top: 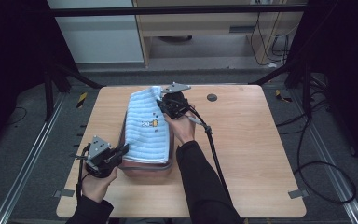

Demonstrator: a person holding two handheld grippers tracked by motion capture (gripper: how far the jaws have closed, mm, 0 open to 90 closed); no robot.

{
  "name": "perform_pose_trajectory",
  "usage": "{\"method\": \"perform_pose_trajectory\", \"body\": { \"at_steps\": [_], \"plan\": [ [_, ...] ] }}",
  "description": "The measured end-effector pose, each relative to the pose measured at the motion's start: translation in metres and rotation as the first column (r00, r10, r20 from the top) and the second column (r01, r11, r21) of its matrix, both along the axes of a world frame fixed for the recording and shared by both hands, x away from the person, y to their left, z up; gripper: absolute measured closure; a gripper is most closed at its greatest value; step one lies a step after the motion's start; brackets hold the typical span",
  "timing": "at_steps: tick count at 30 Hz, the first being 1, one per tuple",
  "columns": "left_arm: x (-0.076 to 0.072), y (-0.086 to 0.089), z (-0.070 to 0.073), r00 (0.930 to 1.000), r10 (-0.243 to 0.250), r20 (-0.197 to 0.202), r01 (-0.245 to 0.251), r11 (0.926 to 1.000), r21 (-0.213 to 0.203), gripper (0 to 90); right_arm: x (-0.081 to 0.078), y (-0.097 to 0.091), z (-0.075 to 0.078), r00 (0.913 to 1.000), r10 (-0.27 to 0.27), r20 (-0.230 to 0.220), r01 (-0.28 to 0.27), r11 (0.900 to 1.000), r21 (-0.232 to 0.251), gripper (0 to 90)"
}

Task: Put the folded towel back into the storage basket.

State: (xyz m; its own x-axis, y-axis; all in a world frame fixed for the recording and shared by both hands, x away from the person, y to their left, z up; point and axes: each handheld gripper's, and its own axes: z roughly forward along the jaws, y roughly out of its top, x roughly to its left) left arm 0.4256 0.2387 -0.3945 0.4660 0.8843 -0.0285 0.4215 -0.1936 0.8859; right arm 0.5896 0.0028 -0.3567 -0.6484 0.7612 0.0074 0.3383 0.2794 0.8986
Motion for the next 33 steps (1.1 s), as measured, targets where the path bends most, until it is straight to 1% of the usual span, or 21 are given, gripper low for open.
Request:
{"method": "perform_pose_trajectory", "body": {
  "at_steps": [1,2,4,5,7,8,11,12,13,14,22,27,29,33],
  "plan": [
    [0.000,0.000,-0.002,1.0000,0.000,-0.003,0.000,1.0000,0.003,83.3,0.001,0.001,-0.003,1.0000,0.002,-0.001,-0.002,1.0000,-0.002,83.0],
    [0.001,0.000,-0.003,1.0000,0.001,-0.007,-0.001,1.0000,0.007,83.3,0.002,0.002,-0.007,0.9999,0.000,-0.015,0.000,1.0000,-0.003,83.0],
    [0.001,-0.001,-0.006,0.9999,0.001,-0.012,0.000,0.9999,0.014,83.3,0.002,0.002,-0.009,0.9999,0.002,-0.014,-0.002,1.0000,-0.006,83.0],
    [0.002,-0.001,-0.007,0.9999,0.000,-0.016,0.000,0.9999,0.017,83.3,0.003,0.002,-0.013,0.9998,0.001,-0.019,-0.001,1.0000,-0.007,83.0],
    [0.002,-0.002,-0.009,0.9999,0.001,-0.017,-0.001,0.9998,0.019,83.3,0.003,0.002,-0.015,0.9998,-0.001,-0.022,0.001,1.0000,-0.008,83.0],
    [0.002,-0.002,-0.010,0.9998,-0.001,-0.019,0.001,0.9998,0.022,83.3,0.003,0.003,-0.017,0.9995,-0.002,-0.030,0.002,0.9999,-0.012,83.0],
    [0.002,-0.003,-0.013,0.9997,0.001,-0.026,0.000,0.9995,0.031,83.3,0.004,0.003,-0.020,0.9996,0.000,-0.030,-0.001,0.9998,-0.017,83.0],
    [0.003,-0.003,-0.014,0.9996,0.001,-0.029,0.000,0.9995,0.031,83.3,0.003,0.003,-0.021,0.9992,-0.002,-0.039,0.002,0.9999,-0.013,83.0],
    [0.003,-0.003,-0.015,0.9995,0.001,-0.031,0.000,0.9993,0.037,83.3,0.003,0.003,-0.021,0.9992,-0.002,-0.039,0.002,0.9999,-0.013,83.0],
    [0.003,-0.004,-0.016,0.9995,0.001,-0.031,0.000,0.9992,0.039,83.4,0.004,0.003,-0.022,0.9993,0.001,-0.036,-0.001,0.9998,-0.020,83.0],
    [0.004,-0.004,-0.022,0.9988,0.004,-0.049,-0.001,0.9985,0.055,83.3,0.004,0.004,-0.034,0.9985,-0.001,-0.055,-0.001,0.9992,-0.039,82.8],
    [0.004,-0.004,-0.026,0.9982,0.004,-0.059,0.000,0.9979,0.065,83.3,0.003,0.004,-0.040,0.9976,0.001,-0.070,-0.004,0.9990,-0.045,82.8],
    [0.004,-0.004,-0.027,0.9979,0.001,-0.064,0.004,0.9972,0.075,83.2,0.003,0.004,-0.041,0.9973,0.000,-0.074,-0.003,0.9989,-0.047,82.8],
    [0.004,-0.003,-0.028,0.9972,-0.001,-0.075,0.007,0.9975,0.071,83.0,0.004,0.004,-0.046,0.9958,0.001,-0.091,-0.006,0.9985,-0.054,82.6]
  ]
}}
